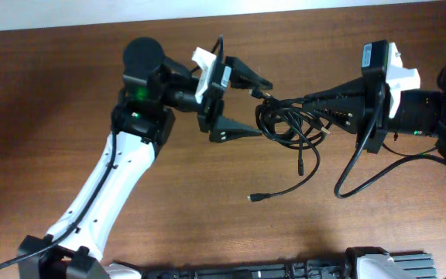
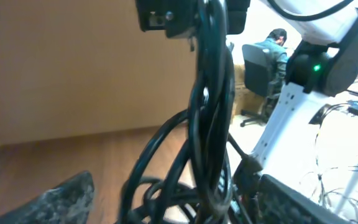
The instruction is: Untangle cables
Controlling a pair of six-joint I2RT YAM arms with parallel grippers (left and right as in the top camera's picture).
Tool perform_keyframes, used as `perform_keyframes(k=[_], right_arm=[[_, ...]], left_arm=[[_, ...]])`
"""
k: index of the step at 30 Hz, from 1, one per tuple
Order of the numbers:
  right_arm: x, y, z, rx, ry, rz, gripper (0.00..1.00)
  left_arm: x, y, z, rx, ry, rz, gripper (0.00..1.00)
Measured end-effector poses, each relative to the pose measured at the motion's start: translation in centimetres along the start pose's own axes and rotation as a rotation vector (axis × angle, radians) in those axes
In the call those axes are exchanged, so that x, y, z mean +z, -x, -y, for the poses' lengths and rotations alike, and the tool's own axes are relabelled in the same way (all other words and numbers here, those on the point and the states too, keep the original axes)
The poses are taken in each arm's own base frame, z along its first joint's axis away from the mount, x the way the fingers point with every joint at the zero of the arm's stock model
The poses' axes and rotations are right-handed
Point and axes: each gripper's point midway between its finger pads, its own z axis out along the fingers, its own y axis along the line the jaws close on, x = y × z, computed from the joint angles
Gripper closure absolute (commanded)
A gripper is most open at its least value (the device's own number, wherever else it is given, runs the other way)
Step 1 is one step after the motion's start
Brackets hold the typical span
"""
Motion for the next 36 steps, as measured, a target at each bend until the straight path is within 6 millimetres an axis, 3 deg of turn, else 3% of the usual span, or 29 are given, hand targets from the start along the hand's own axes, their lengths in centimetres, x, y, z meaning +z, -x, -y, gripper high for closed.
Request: perform_keyframes(k=[2, 5, 11, 14, 17, 19, 22, 24, 25, 26, 28, 29, 33, 36], right_arm=[[0.00, 0.00, 0.00, 0.000, 0.000, 0.000, 0.96], [0.00, 0.01, 0.00, 0.000, 0.000, 0.000, 0.96], [-0.01, 0.02, -0.03, 0.000, 0.000, 0.000, 0.96], [-0.01, 0.02, -0.03, -0.001, 0.000, 0.001, 0.96], [-0.01, 0.03, 0.00, -0.003, -0.001, 0.001, 0.96], [-0.01, 0.08, 0.02, -0.007, -0.001, 0.002, 0.96], [-0.01, 0.11, 0.04, -0.009, -0.002, 0.002, 0.96], [-0.01, 0.14, 0.05, -0.011, -0.002, 0.003, 0.96], [-0.01, 0.14, 0.06, -0.012, -0.002, 0.003, 0.96], [-0.01, 0.14, 0.06, -0.012, -0.002, 0.003, 0.96], [-0.01, 0.14, 0.06, -0.012, -0.002, 0.003, 0.96], [-0.01, 0.16, 0.00, -0.012, 0.000, 0.005, 0.96], [-0.02, 0.20, -0.03, -0.013, 0.001, 0.006, 0.96], [-0.02, 0.21, -0.01, -0.015, 0.000, 0.006, 0.96]], left_arm=[[0.49, 0.18, 0.30, 0.017, -0.015, 0.002, 0.86], [0.55, 0.34, 0.41, 0.036, -0.020, 0.004, 0.99], [0.54, 0.37, 0.36, 0.047, -0.017, 0.004, 1.00], [0.54, 0.36, 0.36, 0.044, -0.017, 0.004, 0.86], [0.54, 0.35, 0.37, 0.049, -0.017, 0.004, 0.59], [0.55, 0.29, 0.42, 0.043, -0.021, 0.003, 0.54], [0.54, 0.16, 0.60, 0.029, -0.031, 0.001, 0.59], [0.54, 0.15, 0.67, 0.030, -0.036, 0.001, 0.72], [0.54, 0.14, 0.68, 0.030, -0.036, 0.001, 0.85], [0.54, 0.13, 0.71, 0.025, -0.038, 0.001, 0.91], [0.54, 0.12, 0.75, 0.023, -0.040, 0.001, 0.94], [0.54, 0.13, 0.72, 0.025, -0.039, 0.001, 0.92], [0.54, 0.13, 0.74, 0.023, -0.040, 0.001, 0.53], [0.54, 0.13, 0.79, 0.027, -0.042, 0.001, 0.43]])
